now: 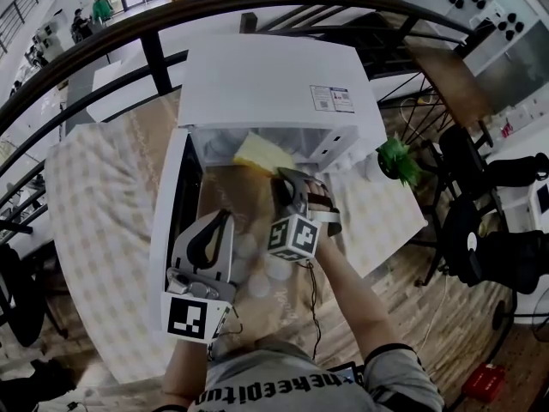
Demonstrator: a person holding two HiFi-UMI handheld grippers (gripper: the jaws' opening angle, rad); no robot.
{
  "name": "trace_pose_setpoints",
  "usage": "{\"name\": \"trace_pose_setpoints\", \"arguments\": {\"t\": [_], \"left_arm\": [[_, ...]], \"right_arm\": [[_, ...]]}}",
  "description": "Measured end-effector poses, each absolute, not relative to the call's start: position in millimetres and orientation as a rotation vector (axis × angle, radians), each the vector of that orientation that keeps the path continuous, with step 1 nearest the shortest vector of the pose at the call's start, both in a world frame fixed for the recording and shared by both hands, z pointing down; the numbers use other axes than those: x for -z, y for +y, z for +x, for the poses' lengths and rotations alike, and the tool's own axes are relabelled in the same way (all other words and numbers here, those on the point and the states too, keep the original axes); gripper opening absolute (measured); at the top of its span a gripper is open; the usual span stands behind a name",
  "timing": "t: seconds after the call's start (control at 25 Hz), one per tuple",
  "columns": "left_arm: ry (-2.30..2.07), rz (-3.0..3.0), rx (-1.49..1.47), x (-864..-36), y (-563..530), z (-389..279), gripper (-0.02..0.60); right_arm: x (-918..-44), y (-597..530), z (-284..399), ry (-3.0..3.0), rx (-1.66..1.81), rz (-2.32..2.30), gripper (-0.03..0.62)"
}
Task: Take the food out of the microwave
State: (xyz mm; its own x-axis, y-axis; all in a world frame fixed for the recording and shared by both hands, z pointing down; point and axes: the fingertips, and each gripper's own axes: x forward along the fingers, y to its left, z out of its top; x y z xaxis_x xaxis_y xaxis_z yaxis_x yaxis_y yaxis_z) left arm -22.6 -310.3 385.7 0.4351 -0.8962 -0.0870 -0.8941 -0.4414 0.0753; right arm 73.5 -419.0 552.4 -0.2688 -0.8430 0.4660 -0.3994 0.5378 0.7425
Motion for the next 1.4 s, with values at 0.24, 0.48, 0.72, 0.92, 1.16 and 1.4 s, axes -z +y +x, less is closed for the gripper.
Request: {"name": "trace_pose_setpoints", "arguments": {"t": [0.24, 0.48, 0.72, 0.92, 1.16, 1.4], "left_arm": [[-1.653, 2.657, 0.191, -375.4, -303.6, -21.3, 0.015], [-1.652, 2.658, 0.192, -368.6, -295.9, -20.1, 0.015], [-1.652, 2.671, 0.199, -359.5, -285.8, -17.1, 0.015], [-1.648, 2.685, 0.215, -351.3, -278.2, -15.3, 0.015], [-1.647, 2.696, 0.229, -342.5, -268.1, -14.2, 0.015], [-1.641, 2.692, 0.238, -335.7, -257.0, -14.2, 0.015]], "right_arm": [[-535.3, -400.4, 79.4, -1.964, 0.5, 1.075, 0.084], [-517.4, -382.9, 89.6, -2.05, 0.369, 1.148, 0.084], [-497.1, -362.5, 95.0, -2.125, 0.279, 1.206, 0.084], [-479.8, -347.4, 99.2, -2.175, 0.224, 1.262, 0.086], [-460.0, -327.8, 105.6, -2.23, 0.172, 1.325, 0.087], [-438.9, -306.8, 109.6, -2.297, 0.136, 1.396, 0.087]]}}
